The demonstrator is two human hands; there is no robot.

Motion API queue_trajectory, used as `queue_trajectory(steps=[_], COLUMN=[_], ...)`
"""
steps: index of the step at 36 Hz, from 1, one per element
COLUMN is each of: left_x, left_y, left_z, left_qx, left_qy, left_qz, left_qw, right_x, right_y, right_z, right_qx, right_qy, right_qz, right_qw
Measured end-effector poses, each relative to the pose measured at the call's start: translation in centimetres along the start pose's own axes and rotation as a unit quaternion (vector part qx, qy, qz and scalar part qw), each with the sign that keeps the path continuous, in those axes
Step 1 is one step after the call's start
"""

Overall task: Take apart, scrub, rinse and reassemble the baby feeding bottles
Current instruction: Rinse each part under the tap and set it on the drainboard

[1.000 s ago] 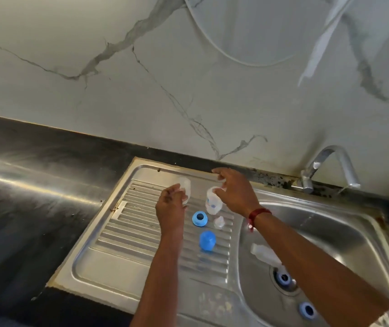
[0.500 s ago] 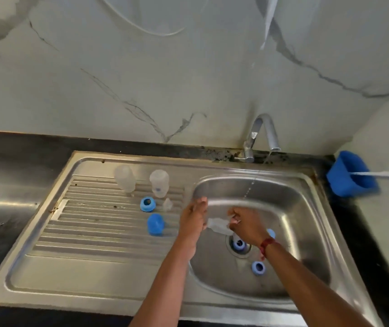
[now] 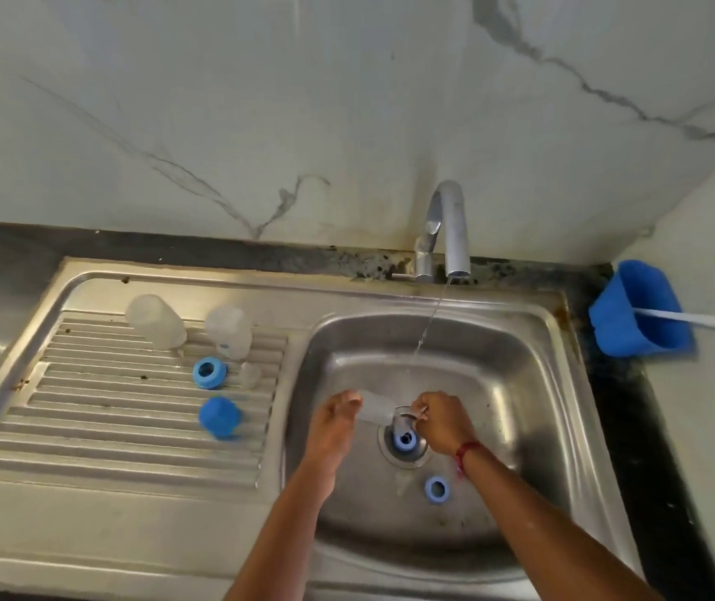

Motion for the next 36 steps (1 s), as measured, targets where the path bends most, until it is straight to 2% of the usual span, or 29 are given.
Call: queue_trajectory(steps=[8, 14, 18, 23, 30, 34, 36], left_x=[-1.2, -1.9, -2.5, -2.8, -3.2, -4.0, -4.4], left_y=[-1.1, -1.6, -1.4, -1.2, -2.0, -3.4, -4.2], left_z=[2.1, 3.8, 4.0, 4.4, 3.1, 1.6, 0.5], left_qx=[-0.022, -0.013, -0.024, -0.021, -0.017, 0.009, 0.005], left_qy=[0.025, 0.067, 0.058, 0.066, 0.047, 0.019, -0.008], left_qz=[-0.032, -0.035, -0.021, -0.018, -0.008, -0.014, -0.006], left_qw=[0.999, 0.997, 0.998, 0.997, 0.999, 1.000, 1.000], right_x=[-1.3, -2.9, -4.0, -3.7, -3.6, -3.5, -3.7], right_y=[-4.2, -7.2, -8.4, -9.9, -8.8, -4.6, -2.4], right_z=[-1.3, -2.8, -2.5, -3.1, -2.9, -1.4, -0.5], right_qx=[0.070, 0.064, 0.055, 0.047, 0.053, -0.075, -0.143], right_qy=[-0.028, -0.030, -0.047, -0.048, -0.085, -0.131, -0.126], right_qz=[0.049, 0.058, 0.002, 0.029, -0.016, -0.102, -0.139], right_qw=[0.996, 0.996, 0.997, 0.997, 0.995, 0.983, 0.972])
Point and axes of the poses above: each hand's wrist, its own x-axis away from the middle knuckle, its own y-axis out of the back of the hand, z = x × y, the point moved 3 cm from there along -x, towards the middle knuckle, and after that the axes turned 14 degrees about -z, right-handed, at the moved point
